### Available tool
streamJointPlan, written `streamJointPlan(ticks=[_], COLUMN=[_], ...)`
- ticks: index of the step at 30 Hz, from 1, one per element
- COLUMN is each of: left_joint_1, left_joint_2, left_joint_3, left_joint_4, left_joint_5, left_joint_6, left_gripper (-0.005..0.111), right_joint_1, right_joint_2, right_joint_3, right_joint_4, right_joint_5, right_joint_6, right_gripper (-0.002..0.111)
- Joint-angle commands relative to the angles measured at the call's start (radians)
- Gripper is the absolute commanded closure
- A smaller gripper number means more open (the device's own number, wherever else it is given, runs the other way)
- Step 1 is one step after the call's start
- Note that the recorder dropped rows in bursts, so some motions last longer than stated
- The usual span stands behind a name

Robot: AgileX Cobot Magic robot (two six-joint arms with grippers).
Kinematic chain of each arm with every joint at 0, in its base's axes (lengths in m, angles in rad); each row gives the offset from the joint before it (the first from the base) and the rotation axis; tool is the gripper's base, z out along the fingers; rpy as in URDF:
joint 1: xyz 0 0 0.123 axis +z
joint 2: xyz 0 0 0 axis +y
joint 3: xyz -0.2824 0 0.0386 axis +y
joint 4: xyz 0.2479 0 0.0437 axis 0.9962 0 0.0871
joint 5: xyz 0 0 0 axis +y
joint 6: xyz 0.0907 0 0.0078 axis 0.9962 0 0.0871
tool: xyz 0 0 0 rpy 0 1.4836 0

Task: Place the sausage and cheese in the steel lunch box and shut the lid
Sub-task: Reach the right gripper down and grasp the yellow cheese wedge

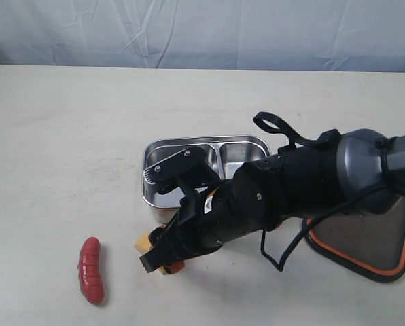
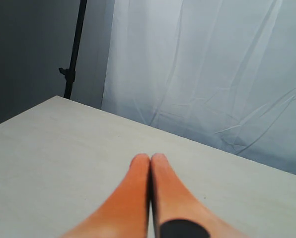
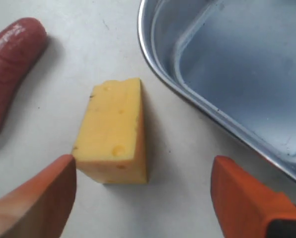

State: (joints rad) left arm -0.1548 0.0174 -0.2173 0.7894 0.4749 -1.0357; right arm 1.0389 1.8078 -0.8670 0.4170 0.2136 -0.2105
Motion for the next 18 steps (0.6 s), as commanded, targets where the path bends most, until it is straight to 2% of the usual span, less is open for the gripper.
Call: streamJointPlan(ticks=[1, 9, 15, 18], left_joint_1=[-0.008, -0.008, -0.008, -0.008], left_joint_2=[-0.005, -0.005, -0.005, -0.005], left_joint_3=[0.005, 0.005, 0.005, 0.005], left_joint_4=[0.015, 0.015, 0.015, 0.015], left_joint_5=[-0.004, -0.004, -0.004, -0.004], left_joint_6=[-0.001, -0.001, -0.001, -0.001], left_gripper=[0.107, 0.107, 0.107, 0.107], right_joint_1=[-0.001, -0.001, -0.001, -0.001], right_joint_2=[0.024, 0.024, 0.024, 0.024], right_joint_3=[0.006, 0.004, 0.004, 0.004], right_joint_4=[-0.023, -0.004, 0.128, 0.132], right_joint_5=[0.0, 0.072, 0.059, 0.052], right_joint_6=[0.003, 0.003, 0.003, 0.001], right_gripper=[0.037, 0.037, 0.037, 0.037])
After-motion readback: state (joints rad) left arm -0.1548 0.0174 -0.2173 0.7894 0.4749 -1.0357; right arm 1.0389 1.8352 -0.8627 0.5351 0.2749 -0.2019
